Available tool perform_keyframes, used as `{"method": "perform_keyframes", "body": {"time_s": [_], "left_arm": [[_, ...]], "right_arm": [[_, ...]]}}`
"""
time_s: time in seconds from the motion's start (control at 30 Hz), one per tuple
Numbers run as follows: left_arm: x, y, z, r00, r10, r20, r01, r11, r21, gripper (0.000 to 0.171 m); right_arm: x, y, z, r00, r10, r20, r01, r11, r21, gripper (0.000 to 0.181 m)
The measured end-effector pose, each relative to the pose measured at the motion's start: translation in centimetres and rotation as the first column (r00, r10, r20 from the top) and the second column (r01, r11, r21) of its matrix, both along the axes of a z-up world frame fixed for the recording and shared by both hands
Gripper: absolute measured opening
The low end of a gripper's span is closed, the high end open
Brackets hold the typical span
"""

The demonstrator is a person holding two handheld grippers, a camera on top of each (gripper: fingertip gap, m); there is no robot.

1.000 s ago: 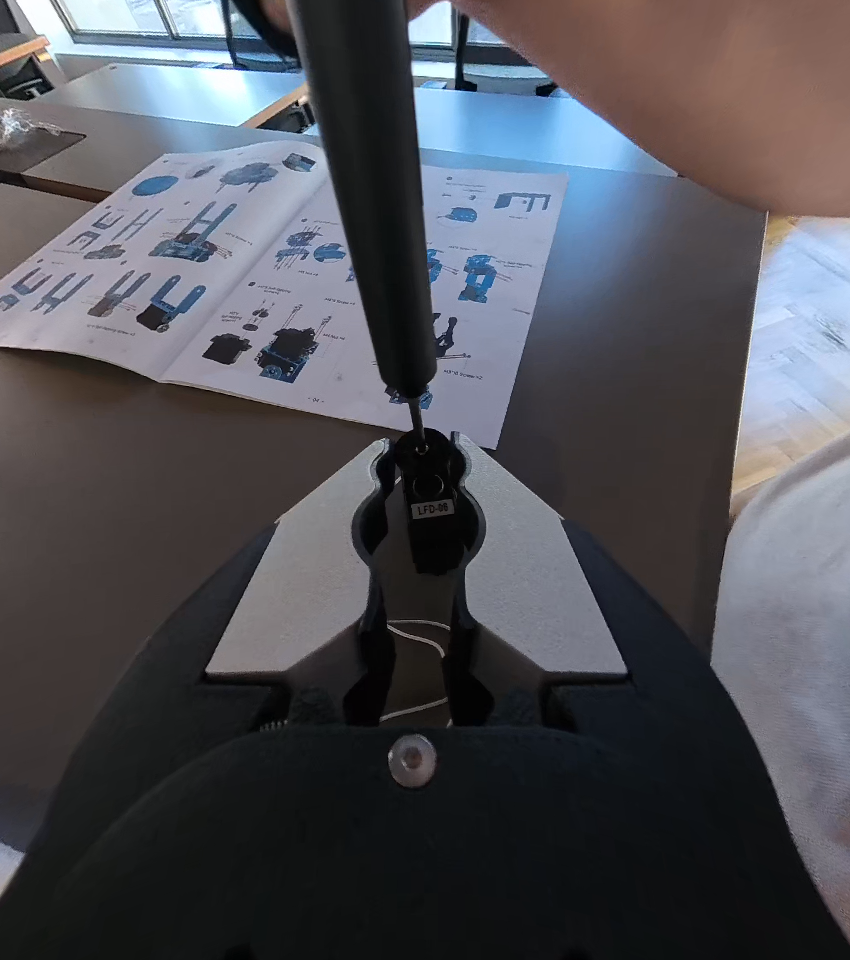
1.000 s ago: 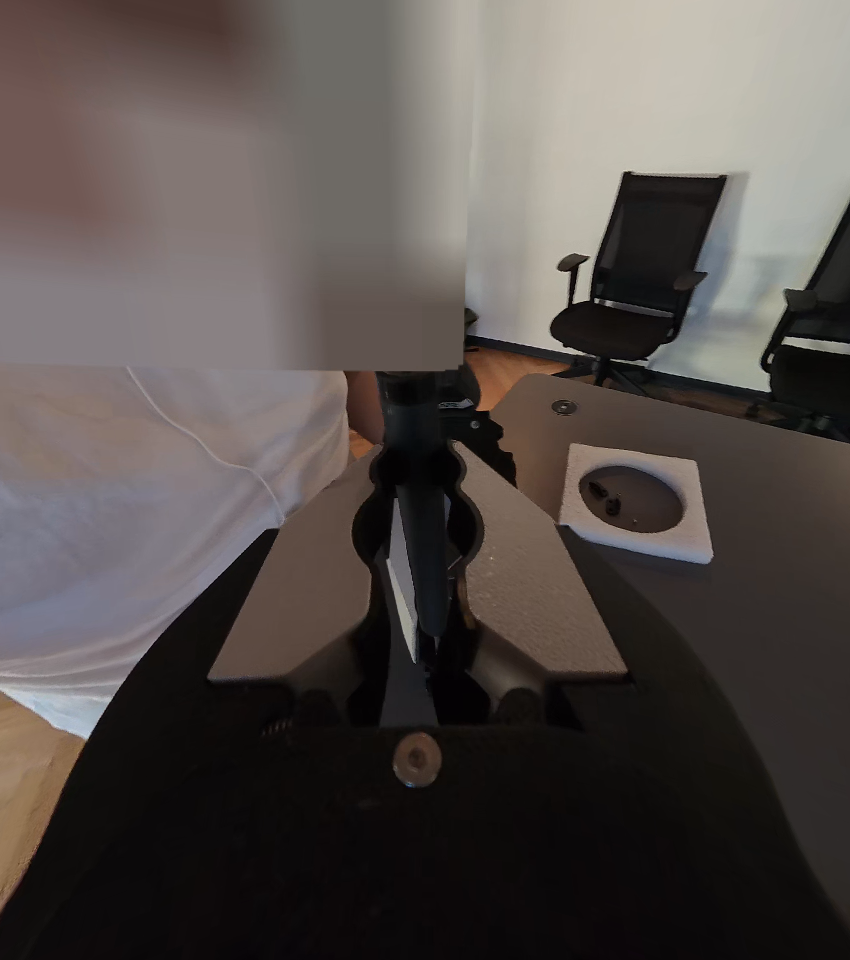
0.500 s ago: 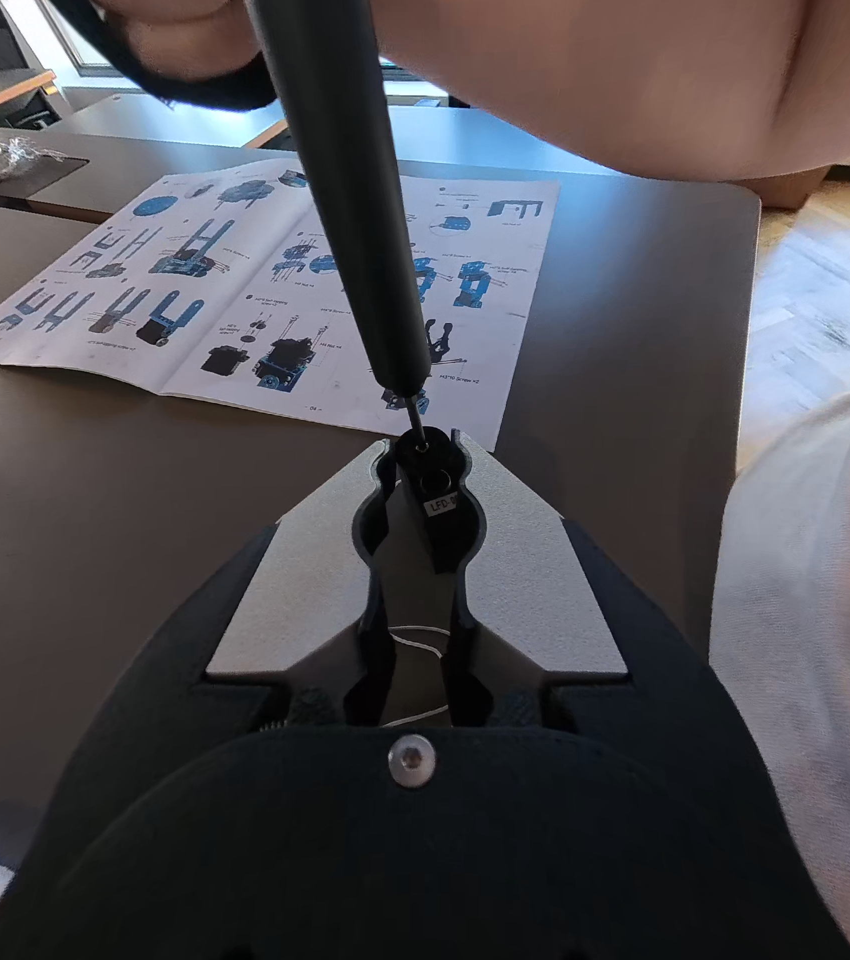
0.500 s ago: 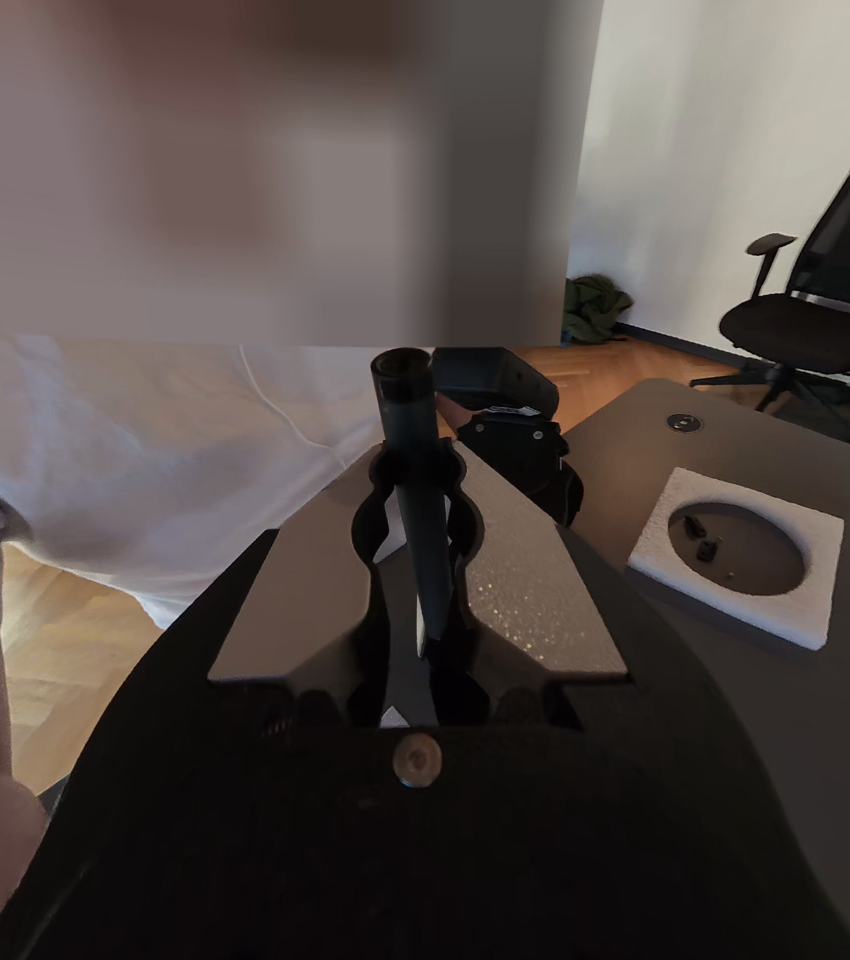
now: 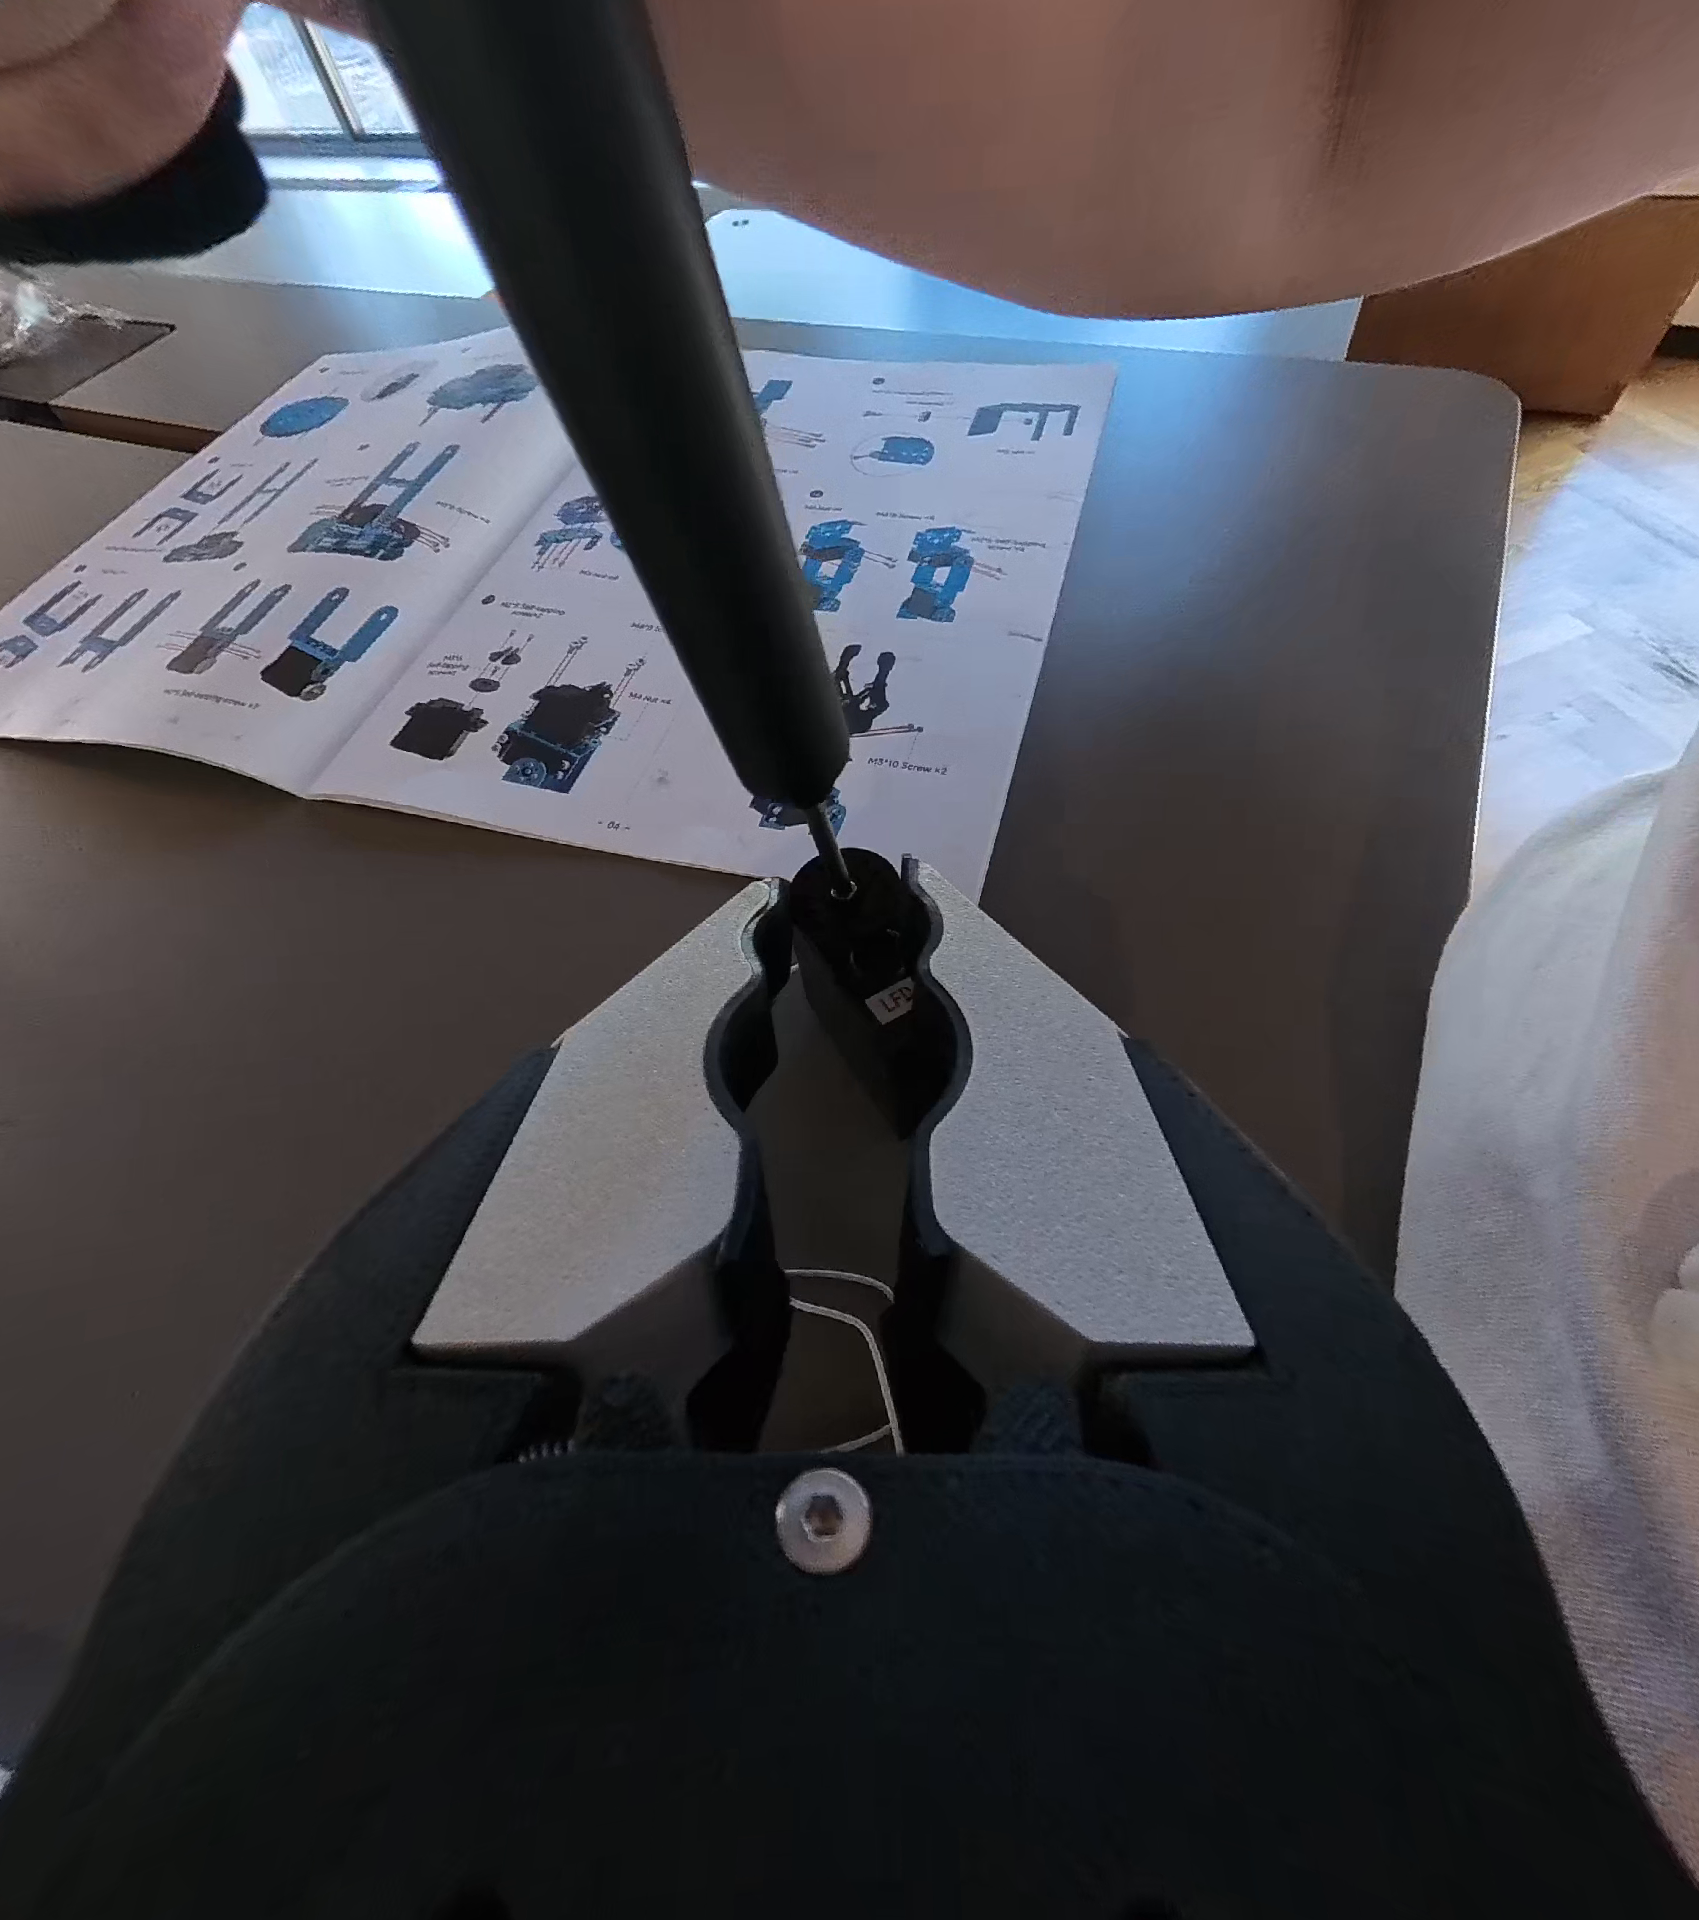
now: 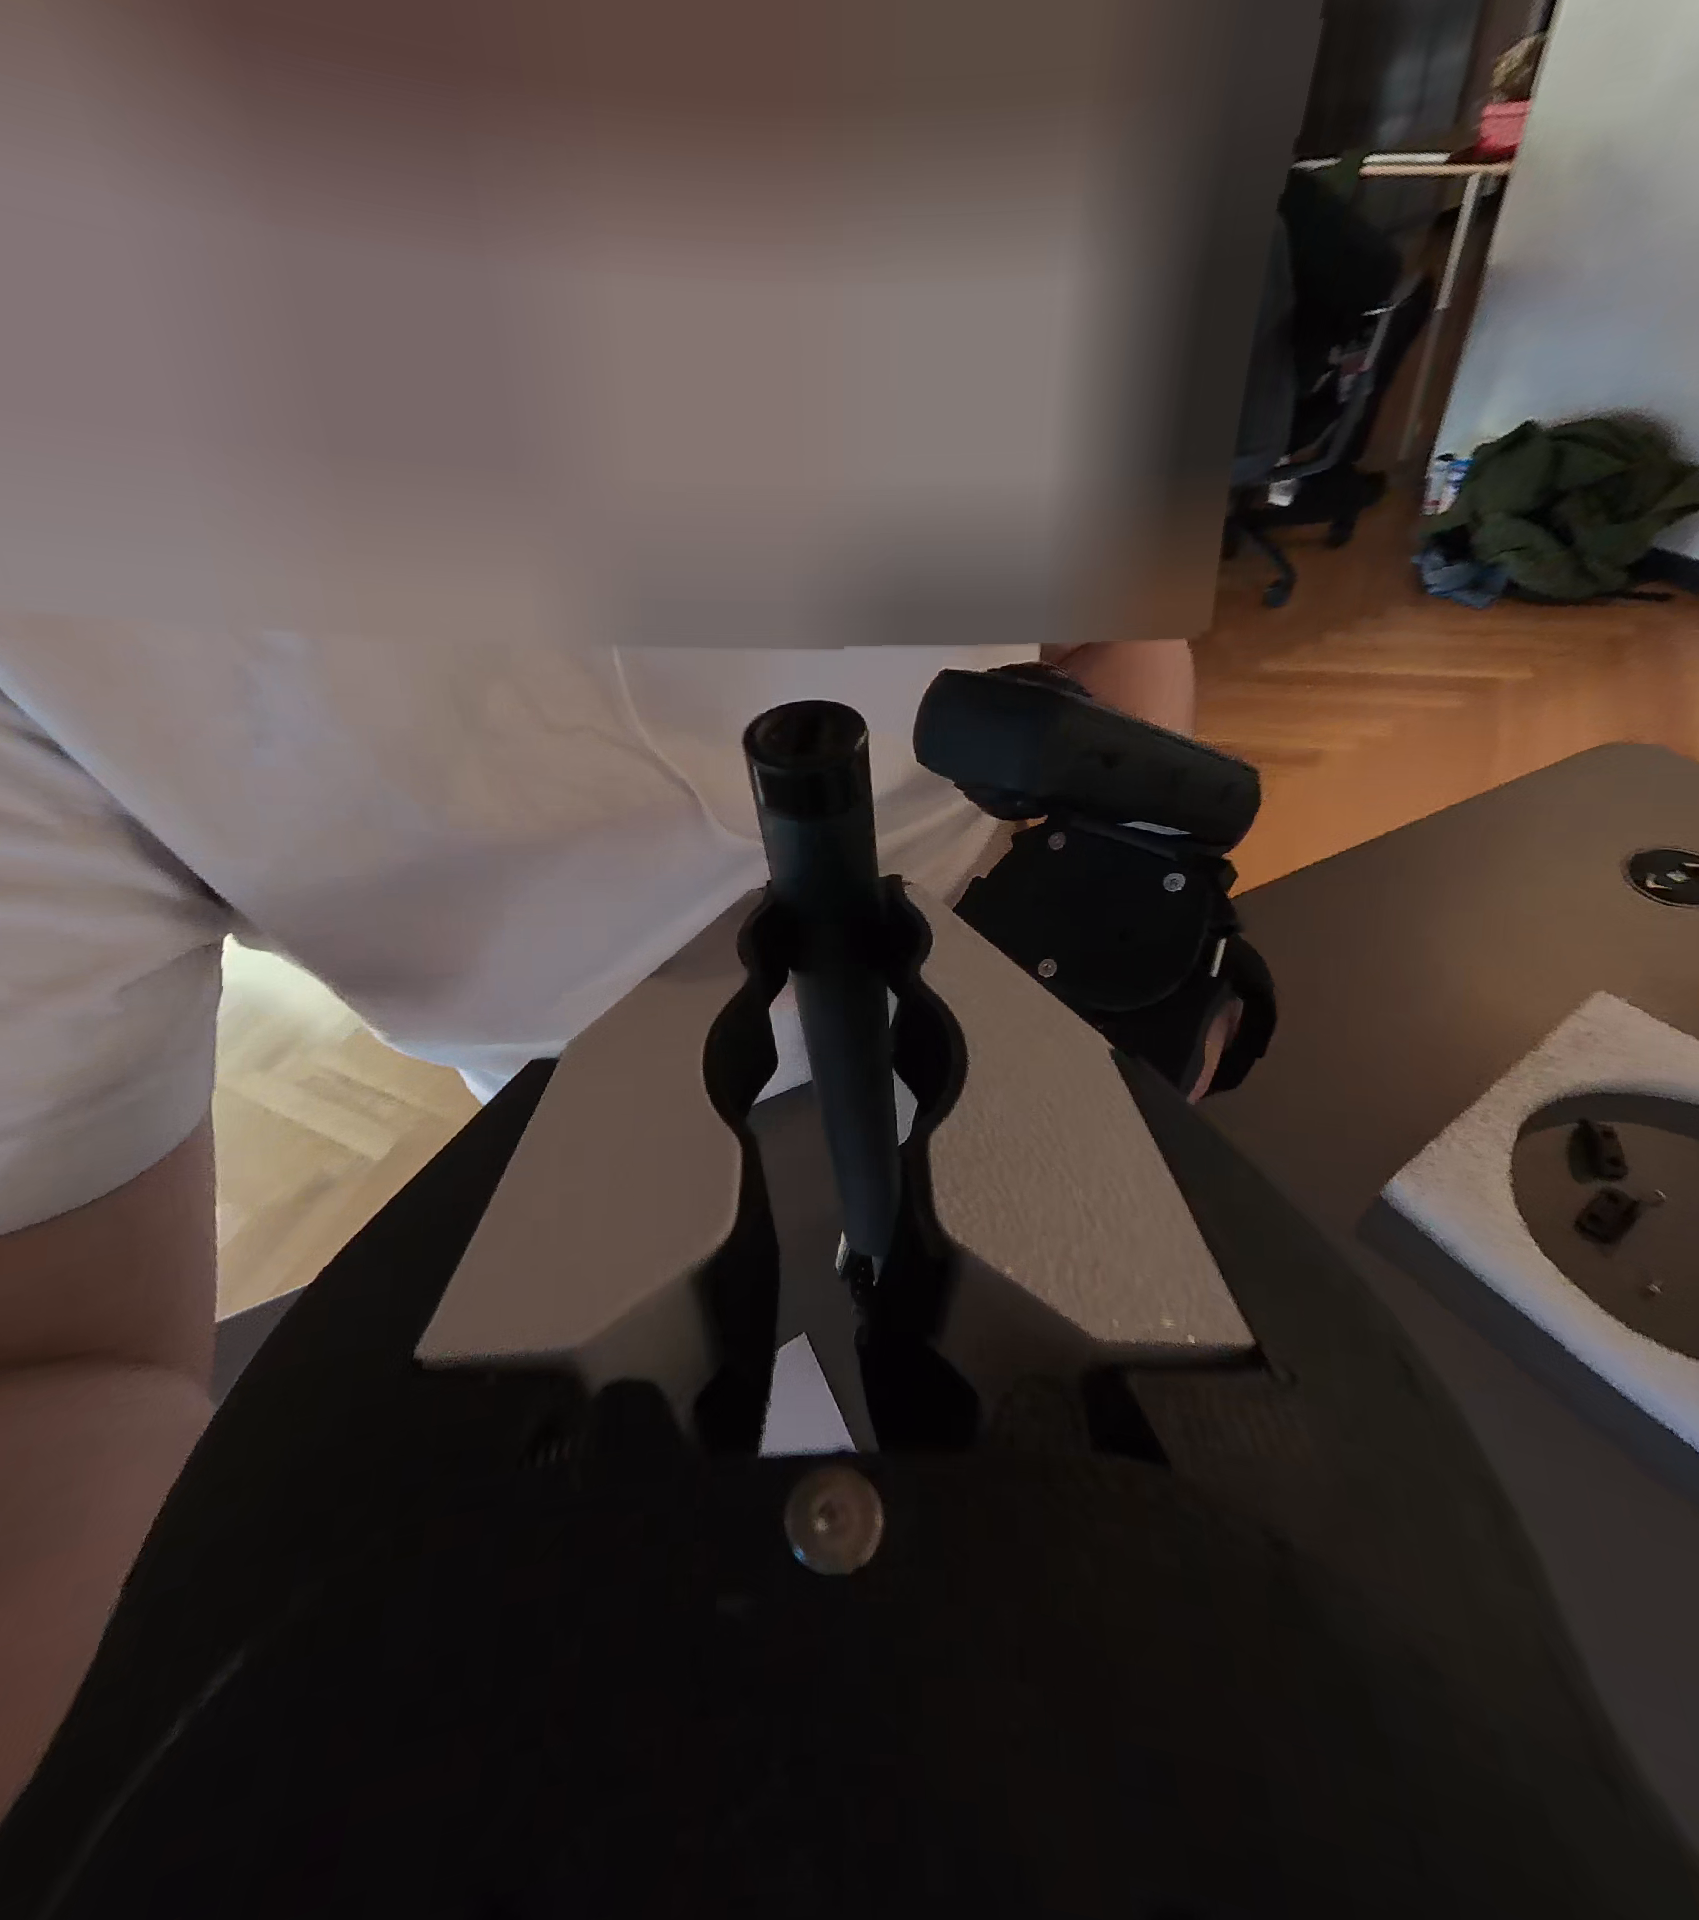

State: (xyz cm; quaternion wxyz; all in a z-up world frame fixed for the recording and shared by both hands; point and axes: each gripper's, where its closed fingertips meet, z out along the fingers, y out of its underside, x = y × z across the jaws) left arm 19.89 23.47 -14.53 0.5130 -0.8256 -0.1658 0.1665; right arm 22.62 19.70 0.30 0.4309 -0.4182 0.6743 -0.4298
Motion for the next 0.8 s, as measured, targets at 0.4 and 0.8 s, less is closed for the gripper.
{"method": "perform_keyframes", "body": {"time_s": [0.4, 0.8], "left_arm": [[-0.2, 0.1, -0.1, 0.997, 0.064, 0.039, -0.064, 0.998, 0.007, 0.027], [0.1, -0.7, -1.9, 0.986, 0.116, 0.117, -0.104, 0.989, -0.106, 0.02]], "right_arm": [[-0.1, -0.9, -0.1, 0.998, -0.058, 0.003, 0.058, 0.998, -0.003, 0.016], [-2.5, 0.5, 0.2, 0.79, -0.613, -0.03, 0.601, 0.782, -0.167, 0.016]]}}
